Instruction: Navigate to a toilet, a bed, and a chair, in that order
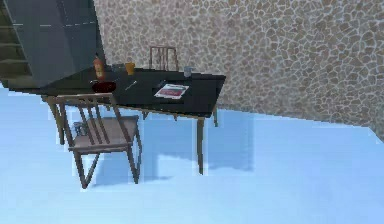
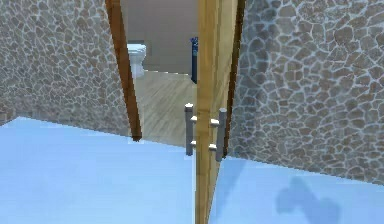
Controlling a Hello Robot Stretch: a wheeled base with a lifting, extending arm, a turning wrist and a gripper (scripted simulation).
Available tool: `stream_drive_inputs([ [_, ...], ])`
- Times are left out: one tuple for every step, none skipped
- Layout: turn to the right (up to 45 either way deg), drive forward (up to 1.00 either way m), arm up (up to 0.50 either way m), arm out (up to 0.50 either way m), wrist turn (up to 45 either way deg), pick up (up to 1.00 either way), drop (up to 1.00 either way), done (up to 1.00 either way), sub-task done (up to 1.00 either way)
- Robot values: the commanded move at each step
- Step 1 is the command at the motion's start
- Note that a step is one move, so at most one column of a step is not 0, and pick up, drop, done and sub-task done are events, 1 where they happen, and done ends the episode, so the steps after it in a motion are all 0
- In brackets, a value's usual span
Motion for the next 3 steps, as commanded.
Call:
stream_drive_inputs([
  [15.0,0.00,0.00,0.00,0.0,0.00,0.00,0.00,0.00],
  [0.0,0.45,0.00,0.00,0.0,0.00,0.00,0.00,0.00],
  [45.0,0.00,0.00,0.00,0.0,0.00,0.00,0.00,0.00],
])
